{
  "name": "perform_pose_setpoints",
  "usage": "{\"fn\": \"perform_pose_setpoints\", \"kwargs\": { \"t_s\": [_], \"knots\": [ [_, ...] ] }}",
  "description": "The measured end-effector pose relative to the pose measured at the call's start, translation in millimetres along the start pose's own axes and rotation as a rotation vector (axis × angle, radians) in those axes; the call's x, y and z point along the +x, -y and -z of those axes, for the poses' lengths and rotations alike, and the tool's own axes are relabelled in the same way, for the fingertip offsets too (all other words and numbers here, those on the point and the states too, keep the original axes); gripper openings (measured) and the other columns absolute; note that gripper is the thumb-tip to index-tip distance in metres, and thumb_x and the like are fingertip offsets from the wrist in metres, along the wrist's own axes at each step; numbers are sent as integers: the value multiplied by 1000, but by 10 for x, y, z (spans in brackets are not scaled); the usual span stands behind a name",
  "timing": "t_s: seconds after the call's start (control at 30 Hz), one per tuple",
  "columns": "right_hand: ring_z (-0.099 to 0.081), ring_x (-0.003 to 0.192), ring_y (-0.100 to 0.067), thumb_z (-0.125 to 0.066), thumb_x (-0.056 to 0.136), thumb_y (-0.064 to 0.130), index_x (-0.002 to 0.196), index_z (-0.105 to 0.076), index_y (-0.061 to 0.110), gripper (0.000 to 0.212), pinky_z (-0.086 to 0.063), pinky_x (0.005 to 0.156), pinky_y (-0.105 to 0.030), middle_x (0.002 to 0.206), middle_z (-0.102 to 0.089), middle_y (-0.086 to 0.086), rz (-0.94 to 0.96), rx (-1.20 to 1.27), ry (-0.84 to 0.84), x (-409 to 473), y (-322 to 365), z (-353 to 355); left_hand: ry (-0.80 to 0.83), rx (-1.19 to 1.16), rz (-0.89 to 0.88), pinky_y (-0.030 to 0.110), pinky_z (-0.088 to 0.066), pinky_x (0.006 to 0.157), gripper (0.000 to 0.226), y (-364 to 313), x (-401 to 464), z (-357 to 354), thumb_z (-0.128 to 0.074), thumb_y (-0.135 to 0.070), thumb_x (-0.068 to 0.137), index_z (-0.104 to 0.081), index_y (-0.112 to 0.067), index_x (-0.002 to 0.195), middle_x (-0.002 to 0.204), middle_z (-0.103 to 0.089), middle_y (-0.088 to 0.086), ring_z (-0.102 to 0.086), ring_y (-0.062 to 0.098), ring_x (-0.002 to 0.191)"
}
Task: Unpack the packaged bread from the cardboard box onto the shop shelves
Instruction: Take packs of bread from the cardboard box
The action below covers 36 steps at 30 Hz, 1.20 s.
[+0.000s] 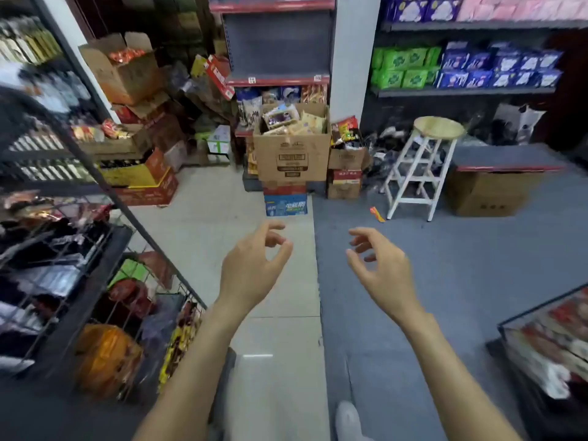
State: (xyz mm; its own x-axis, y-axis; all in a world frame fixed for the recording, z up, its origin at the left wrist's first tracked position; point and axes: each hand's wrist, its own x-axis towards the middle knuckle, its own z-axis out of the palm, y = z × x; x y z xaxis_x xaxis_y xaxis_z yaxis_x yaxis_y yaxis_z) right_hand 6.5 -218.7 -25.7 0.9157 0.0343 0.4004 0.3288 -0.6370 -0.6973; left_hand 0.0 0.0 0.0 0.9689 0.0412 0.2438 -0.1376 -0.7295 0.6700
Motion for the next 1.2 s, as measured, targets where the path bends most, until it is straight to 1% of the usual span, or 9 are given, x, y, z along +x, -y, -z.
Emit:
{"fn": "perform_pose_setpoints", "kwargs": {
  "t_s": [0.1, 0.27, 0.4, 0.53, 0.7, 0.8, 0.9, 1.07, 1.2],
  "knots": [
    [-60, 92, -10, -63, 86, 24, 109, -61, 21, 23, -51, 81, -37, 101, -65, 8, -97, -113, 169, 204, -438, -181, 106, 1, 122, 38, -50, 87, 25, 360, 202, -325, -55, -36, 91, -57, -29, 115, 89, -60, -26, -61, 5, 96],
    [-58, 103, -13, -59, 89, 28, 111, -61, 21, 23, -46, 88, -35, 109, -65, 6, -205, -188, 387, 732, -1140, -430, 222, 82, 208, 27, -44, 85, 30, 802, 715, -786, -52, -35, 94, -57, -27, 123, 102, -61, -21, -57, 5, 103],
    [-58, 105, -16, -56, 91, 27, 113, -62, 18, 24, -46, 85, -32, 109, -65, 3, -226, -245, 466, 1284, -1496, -565, 309, 223, 299, 28, -44, 85, 30, 1047, 1185, -997, -51, -36, 94, -57, -29, 123, 112, -64, -18, -58, 8, 107],
    [-61, 99, -18, -56, 91, 27, 112, -63, 18, 24, -47, 80, -32, 105, -67, 2, -263, -242, 531, 1890, -1757, -786, 327, 210, 428, 28, -46, 83, 27, 1282, 1666, -1118, -54, -34, 92, -59, -31, 119, 105, -64, -17, -60, 8, 101],
    [-60, 96, -16, -53, 93, 27, 114, -62, 20, 24, -40, 69, -25, 103, -66, 4, -228, -285, 591, 2784, -1938, -1170, 300, 180, 533, 30, -47, 82, 24, 1618, 2459, -1232, -52, -35, 93, -59, -32, 116, 96, -62, -17, -61, 9, 96],
    [-61, 95, -16, -52, 93, 26, 113, -63, 21, 23, -38, 68, -26, 102, -67, 6, -224, -297, 597, 3352, -2092, -1497, 275, 144, 508, 28, -45, 80, 24, 1880, 3038, -1288, -51, -35, 94, -59, -31, 116, 95, -60, -19, -59, 7, 93],
    [-61, 95, -18, -51, 93, 26, 112, -63, 22, 23, -40, 69, -28, 102, -67, 7, -215, -335, 593, 3934, -2249, -1843, 291, 193, 423, 24, -39, 73, 25, 2205, 3680, -1278, -49, -36, 95, -59, -33, 118, 98, -61, -23, -58, 7, 92],
    [-61, 96, -18, -52, 93, 24, 110, -63, 22, 21, -44, 72, -30, 101, -67, 7, -244, -365, 631, 4916, -2427, -2325, 352, 279, 288, 27, -39, 73, 27, 2761, 4932, -1087, -48, -33, 96, -59, -30, 121, 104, -66, -17, -59, 14, 98],
    [-63, 94, -21, -55, 91, 19, 107, -64, 20, 19, -48, 72, -34, 98, -69, 4, -279, -351, 573, 5696, -2592, -2638, 339, 295, 224, 26, -39, 72, 26, 3082, 5900, -1060, -50, -30, 96, -61, -27, 119, 102, -67, -15, -58, 14, 101]
  ]
}}
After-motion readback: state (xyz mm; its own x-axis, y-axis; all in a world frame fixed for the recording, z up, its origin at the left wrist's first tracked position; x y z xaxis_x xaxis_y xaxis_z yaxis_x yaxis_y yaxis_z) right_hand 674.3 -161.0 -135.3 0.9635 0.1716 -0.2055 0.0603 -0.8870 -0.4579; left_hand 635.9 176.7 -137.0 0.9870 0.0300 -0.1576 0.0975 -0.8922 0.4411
